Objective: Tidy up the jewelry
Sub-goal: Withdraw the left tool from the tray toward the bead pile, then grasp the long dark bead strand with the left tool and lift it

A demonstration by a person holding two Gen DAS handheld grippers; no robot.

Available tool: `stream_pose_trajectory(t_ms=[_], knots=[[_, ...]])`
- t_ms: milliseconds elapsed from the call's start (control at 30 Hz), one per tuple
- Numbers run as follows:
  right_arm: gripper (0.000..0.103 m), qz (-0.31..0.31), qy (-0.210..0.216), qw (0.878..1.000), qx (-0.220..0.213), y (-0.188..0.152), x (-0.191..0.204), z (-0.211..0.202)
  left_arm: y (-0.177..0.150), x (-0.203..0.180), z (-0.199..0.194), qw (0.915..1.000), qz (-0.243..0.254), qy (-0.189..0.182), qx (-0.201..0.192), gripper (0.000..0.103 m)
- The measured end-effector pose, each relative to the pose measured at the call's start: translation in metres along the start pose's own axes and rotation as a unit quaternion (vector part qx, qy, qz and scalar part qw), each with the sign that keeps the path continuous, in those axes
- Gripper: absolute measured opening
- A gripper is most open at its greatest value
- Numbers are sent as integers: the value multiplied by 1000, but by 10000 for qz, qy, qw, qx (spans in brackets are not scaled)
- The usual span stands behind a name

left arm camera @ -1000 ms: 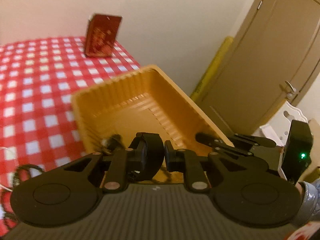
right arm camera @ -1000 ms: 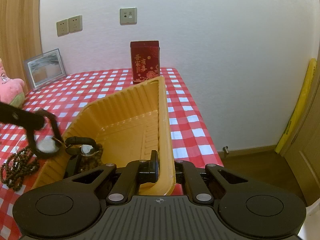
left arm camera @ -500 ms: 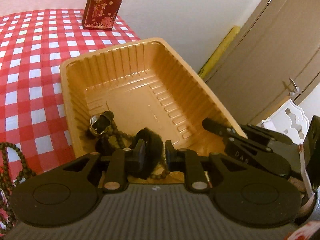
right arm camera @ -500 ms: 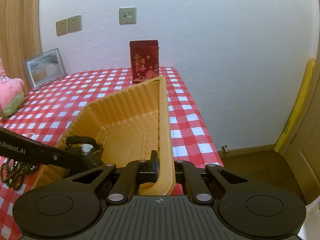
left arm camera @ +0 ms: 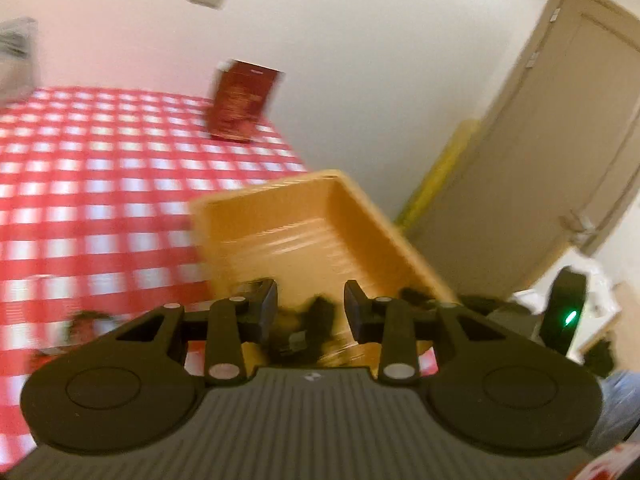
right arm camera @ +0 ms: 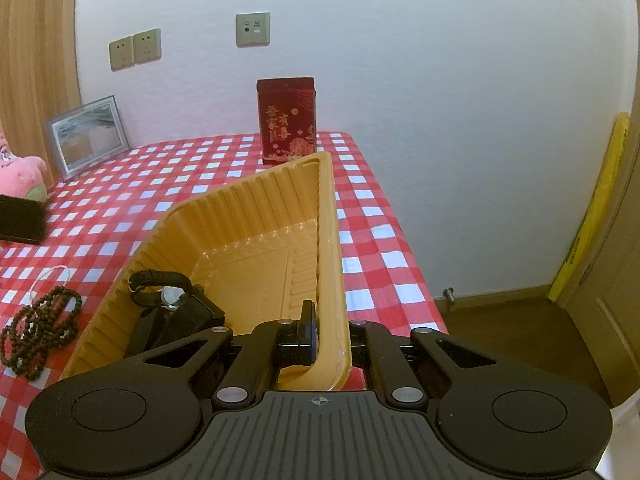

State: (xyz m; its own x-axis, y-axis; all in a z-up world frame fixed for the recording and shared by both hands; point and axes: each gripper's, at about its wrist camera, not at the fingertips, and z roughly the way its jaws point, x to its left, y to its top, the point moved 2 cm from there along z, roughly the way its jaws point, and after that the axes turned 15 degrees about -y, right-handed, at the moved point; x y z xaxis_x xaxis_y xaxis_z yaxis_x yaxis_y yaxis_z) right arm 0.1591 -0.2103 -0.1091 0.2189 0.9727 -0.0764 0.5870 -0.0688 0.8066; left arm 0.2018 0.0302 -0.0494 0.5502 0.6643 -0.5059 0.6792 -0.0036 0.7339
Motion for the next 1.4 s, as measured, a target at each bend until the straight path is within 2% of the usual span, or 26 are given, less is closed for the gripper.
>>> stream_pose_trajectory(t_ms=[100,200,300,400,500,667,867,967,1100,1233,1400], knots=[[5,4,-2,10000,3,0,0,0,-17,18,-25,9984,-26,556,74,32],[5,-4,0,10000,14,0,0,1,-39,40,-42,9926,-264,1145,305,31],[5,-15,5,10000,22,0,0,1,-58,55,-52,9859,-320,1568,491,31],[5,-35,5,10000,25,0,1,1,-71,62,-56,9819,-303,1761,629,31],[5,-50,1,10000,27,0,1,2,-80,61,-51,9791,-102,1864,812,30],[5,-73,-6,10000,33,0,2,2,-87,60,-37,9793,-21,1787,952,30],[5,-72,-10,10000,42,0,2,2,-82,67,-17,9764,83,1931,961,30],[5,-63,-8,10000,58,0,2,2,-80,70,-4,9751,149,1897,1139,30],[5,-63,-11,10000,58,-1,2,2,-83,76,6,9738,-31,1870,1293,25],[5,-56,-14,10000,62,-1,2,2,-84,80,4,9755,-357,1837,1154,25],[5,-71,-41,9999,75,-1,2,4,-82,87,8,9707,-547,2097,1042,23]])
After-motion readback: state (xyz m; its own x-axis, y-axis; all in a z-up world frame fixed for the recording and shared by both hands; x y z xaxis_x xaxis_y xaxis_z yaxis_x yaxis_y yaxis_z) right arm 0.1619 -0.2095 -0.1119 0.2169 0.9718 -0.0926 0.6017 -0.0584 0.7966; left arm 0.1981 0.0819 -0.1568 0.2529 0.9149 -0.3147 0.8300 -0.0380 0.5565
